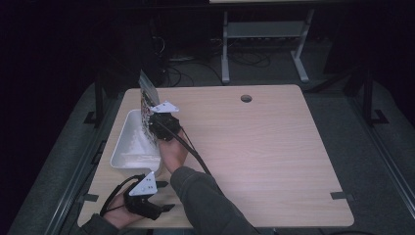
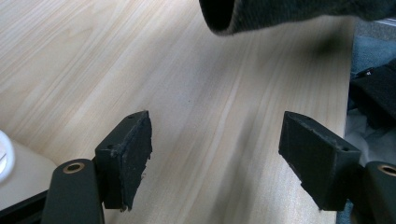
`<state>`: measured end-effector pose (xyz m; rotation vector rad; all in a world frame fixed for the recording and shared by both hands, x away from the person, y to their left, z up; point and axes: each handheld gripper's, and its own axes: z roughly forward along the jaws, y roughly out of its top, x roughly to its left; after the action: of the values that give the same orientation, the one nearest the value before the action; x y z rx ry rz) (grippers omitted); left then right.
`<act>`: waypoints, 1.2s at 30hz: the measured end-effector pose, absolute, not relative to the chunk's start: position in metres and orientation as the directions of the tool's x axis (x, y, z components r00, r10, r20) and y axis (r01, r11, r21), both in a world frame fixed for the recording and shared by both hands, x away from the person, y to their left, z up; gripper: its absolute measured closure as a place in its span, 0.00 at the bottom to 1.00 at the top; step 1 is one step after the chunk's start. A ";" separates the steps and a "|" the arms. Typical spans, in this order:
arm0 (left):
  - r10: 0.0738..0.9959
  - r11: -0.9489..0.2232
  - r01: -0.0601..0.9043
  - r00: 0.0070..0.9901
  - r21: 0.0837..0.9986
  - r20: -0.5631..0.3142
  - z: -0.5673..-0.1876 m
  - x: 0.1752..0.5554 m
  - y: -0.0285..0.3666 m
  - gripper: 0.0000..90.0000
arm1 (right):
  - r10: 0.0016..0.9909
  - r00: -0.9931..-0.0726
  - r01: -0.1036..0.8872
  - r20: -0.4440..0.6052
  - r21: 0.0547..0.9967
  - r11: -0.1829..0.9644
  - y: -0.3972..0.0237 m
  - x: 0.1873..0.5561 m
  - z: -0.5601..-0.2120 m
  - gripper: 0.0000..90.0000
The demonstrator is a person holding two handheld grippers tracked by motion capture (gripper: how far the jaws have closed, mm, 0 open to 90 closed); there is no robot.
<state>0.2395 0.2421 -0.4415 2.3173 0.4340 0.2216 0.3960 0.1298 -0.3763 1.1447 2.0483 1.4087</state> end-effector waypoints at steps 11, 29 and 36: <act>0.375 -0.658 0.243 0.926 0.713 0.030 -0.442 0.240 0.242 0.28 | 0.731 -0.656 0.425 0.191 0.893 0.149 0.117 0.403 -0.376 0.54; 0.373 -0.659 0.243 0.927 0.712 0.029 -0.442 0.240 0.241 0.28 | 0.667 -0.707 0.447 0.236 0.880 0.162 0.093 0.402 -0.380 0.39; 0.371 -0.664 0.241 0.928 0.708 0.032 -0.443 0.241 0.241 0.28 | 0.647 -0.724 0.447 0.241 0.877 0.174 0.082 0.396 -0.378 0.38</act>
<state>0.2408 0.2407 -0.4429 2.3249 0.4315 0.2229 0.3964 0.0817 -0.3780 1.0673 2.2557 1.5803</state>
